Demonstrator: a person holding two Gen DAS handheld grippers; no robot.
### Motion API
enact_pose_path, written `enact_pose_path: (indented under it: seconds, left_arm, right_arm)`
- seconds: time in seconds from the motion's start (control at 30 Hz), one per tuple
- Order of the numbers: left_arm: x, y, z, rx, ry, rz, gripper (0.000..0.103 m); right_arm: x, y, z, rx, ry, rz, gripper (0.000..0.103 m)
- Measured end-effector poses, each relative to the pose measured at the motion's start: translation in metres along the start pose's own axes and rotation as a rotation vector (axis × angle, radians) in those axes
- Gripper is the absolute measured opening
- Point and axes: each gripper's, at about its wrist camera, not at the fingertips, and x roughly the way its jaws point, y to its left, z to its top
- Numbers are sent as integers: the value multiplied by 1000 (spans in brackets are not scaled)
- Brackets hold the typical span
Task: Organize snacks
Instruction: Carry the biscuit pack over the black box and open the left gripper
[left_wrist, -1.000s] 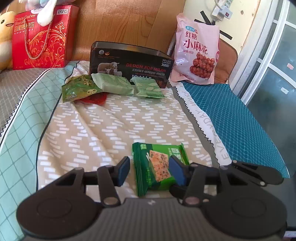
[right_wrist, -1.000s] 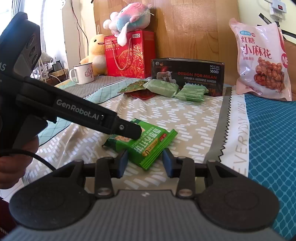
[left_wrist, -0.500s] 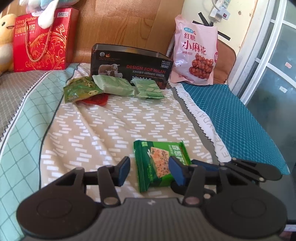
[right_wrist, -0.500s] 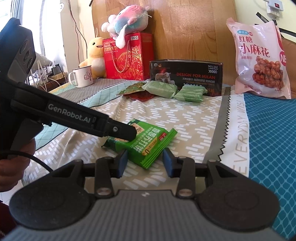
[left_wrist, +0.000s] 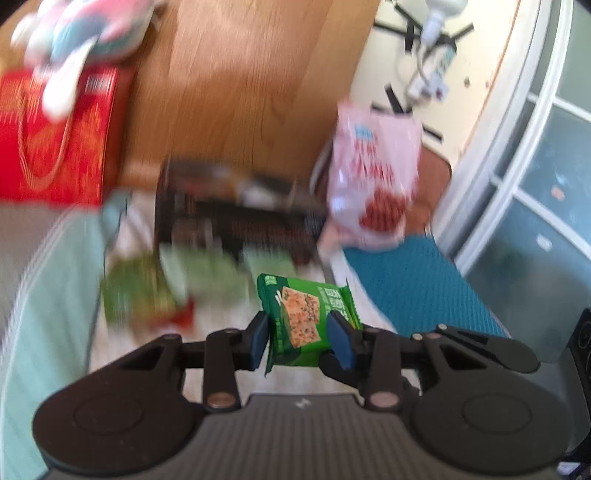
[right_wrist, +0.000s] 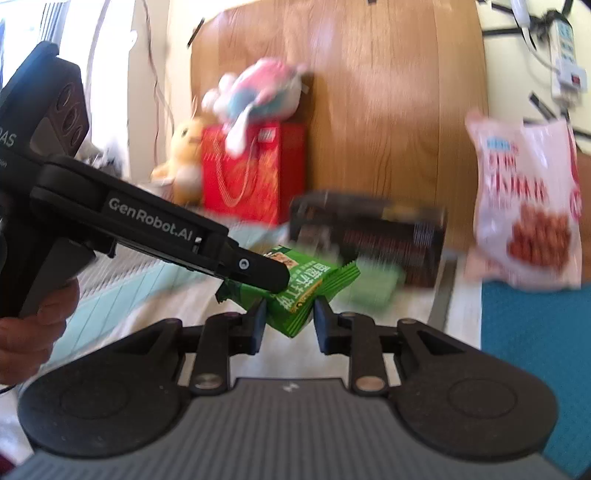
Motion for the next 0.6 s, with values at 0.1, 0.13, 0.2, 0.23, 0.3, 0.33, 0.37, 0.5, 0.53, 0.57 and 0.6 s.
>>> enact_pose_path:
  seconds: [0.1,0.13,0.2,0.23,0.3,0.33,0.37,0.5,0.53,0.57,0.6]
  left_arm:
    - [20,14,39,-16,-53,19,35]
    - [28,19,51,-32,-64,25,35]
    - [44,33,75,-70,-79,39,36]
    - [54,39,87,-79,-90,58,39]
    - [74,50,103,-82,-96,123,42]
    - [81,55,107,-85,-85,143,42]
    - [83,61,108,-100,-75,152,41]
    - [48,95,80,-207,-127,66,40]
    - [40,102,72,-234,-132,52,40]
    - [33,109,62,-263,-129,38,40]
    - [28,116,51,-288,-117,30,40]
  right_arm:
    - [34,-24,28,65,-24,16,30]
    - [49,-31,39,86,-27,18,30]
    - [78,-42,57,121,-23,7,31]
    - [93,-46,64,128,-23,-3,31]
    - [120,-52,72,133,8,-41,41]
    - [130,-55,74,137,30,-79,42]
    - [132,-59,73,153,34,-100,42]
    - [98,-67,48,254,-23,-23,42]
    - [89,-65,38,264,-17,11,43]
    - [85,-63,29,269,-2,38,43]
    - [85,-62,20,276,24,63,43]
